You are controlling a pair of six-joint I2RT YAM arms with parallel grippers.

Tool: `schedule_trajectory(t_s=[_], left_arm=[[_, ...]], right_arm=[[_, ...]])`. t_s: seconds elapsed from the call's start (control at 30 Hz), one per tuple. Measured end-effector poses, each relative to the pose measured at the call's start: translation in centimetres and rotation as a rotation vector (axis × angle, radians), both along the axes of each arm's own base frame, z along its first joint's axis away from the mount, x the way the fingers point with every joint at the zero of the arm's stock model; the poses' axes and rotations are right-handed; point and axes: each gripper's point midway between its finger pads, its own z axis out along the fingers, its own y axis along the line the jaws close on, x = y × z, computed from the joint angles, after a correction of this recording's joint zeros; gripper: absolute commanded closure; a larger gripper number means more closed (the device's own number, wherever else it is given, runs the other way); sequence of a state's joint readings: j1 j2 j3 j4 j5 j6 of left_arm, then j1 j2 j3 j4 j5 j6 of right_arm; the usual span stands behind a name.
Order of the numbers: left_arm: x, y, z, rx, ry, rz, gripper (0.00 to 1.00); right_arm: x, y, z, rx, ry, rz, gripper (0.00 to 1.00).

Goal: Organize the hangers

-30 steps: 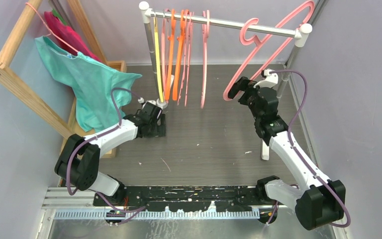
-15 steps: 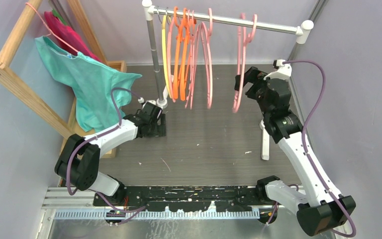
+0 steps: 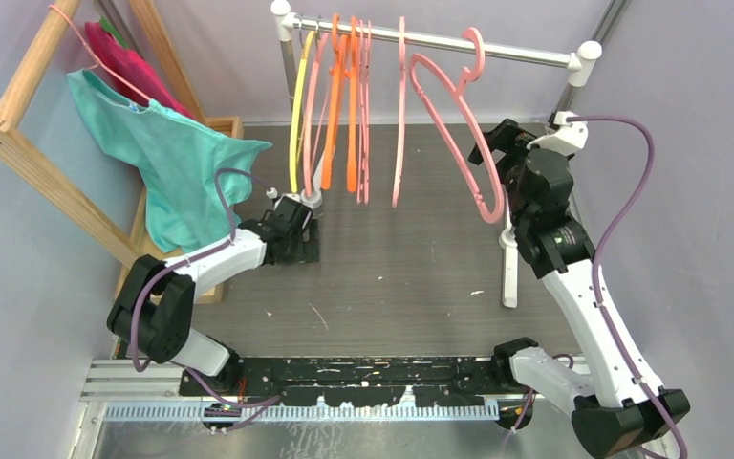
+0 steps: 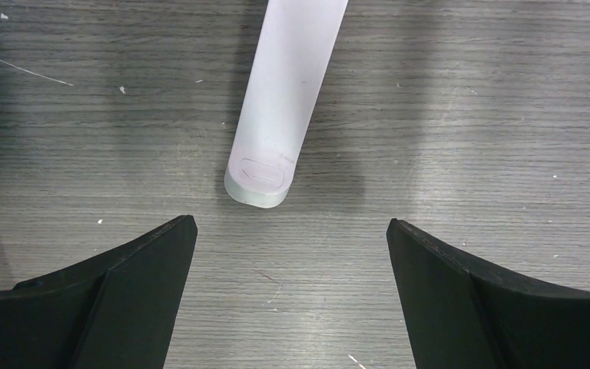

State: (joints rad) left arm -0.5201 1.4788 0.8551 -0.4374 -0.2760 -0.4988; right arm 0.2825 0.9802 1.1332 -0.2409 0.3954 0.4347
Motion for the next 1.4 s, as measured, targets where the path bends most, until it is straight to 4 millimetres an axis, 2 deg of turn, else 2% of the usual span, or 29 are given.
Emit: schedule_trajectory(t_s=[0.27, 0.4, 0.57, 0.77, 0.83, 0.9, 1.0, 1.2, 1.3, 1.4], left_arm=[[-0.1, 0.0, -0.3, 0.006, 0.01, -0.001, 0.02], [-0.1, 0.1, -0.6, 0.01, 0.016, -0.003, 0.02], [-0.1, 0.1, -0.7, 0.016, 0.018, -0.011, 0.02], [0.2, -0.1, -0.7, 0.014, 0.011, -0.016, 0.02], [0.2, -0.1, -0.9, 0.015, 0.014, -0.016, 0.02], [0.2, -0.1, -1.1, 0.017, 0.019, -0.017, 0.02], [0.2, -0.2, -1.3, 0.014, 0.022, -0.018, 0.02], [0.4, -0.3, -1.2, 0.009, 0.016, -0.019, 0.02], [0.4, -0.3, -1.3, 0.01, 0.017, -0.019, 0.02], [0.4, -0.3, -1.4, 0.012, 0.02, -0.019, 0.02]], right_arm=[[-2.4, -2.3, 2.7, -0.014, -0.072, -0.085, 0.0], [-3.3, -2.7, 3.0, -0.022, -0.073, -0.093, 0.0], [-3.9, -3.1, 1.8, -0.052, -0.019, -0.099, 0.0], [-5.8, -3.9, 0.6, -0.107, 0.042, -0.104, 0.0], [-6.2, -4.0, -0.4, -0.125, 0.082, -0.095, 0.0], [-6.3, -3.6, -2.0, -0.133, 0.118, -0.067, 0.0], [-6.6, -2.5, -6.8, -0.145, 0.212, -0.003, 0.0], [-8.1, -0.3, -20.4, -0.171, 0.473, 0.14, 0.0], [-8.7, 0.5, -23.6, -0.183, 0.524, 0.187, 0.0], [-8.3, 2.4, -24.1, -0.205, 0.511, 0.249, 0.0]])
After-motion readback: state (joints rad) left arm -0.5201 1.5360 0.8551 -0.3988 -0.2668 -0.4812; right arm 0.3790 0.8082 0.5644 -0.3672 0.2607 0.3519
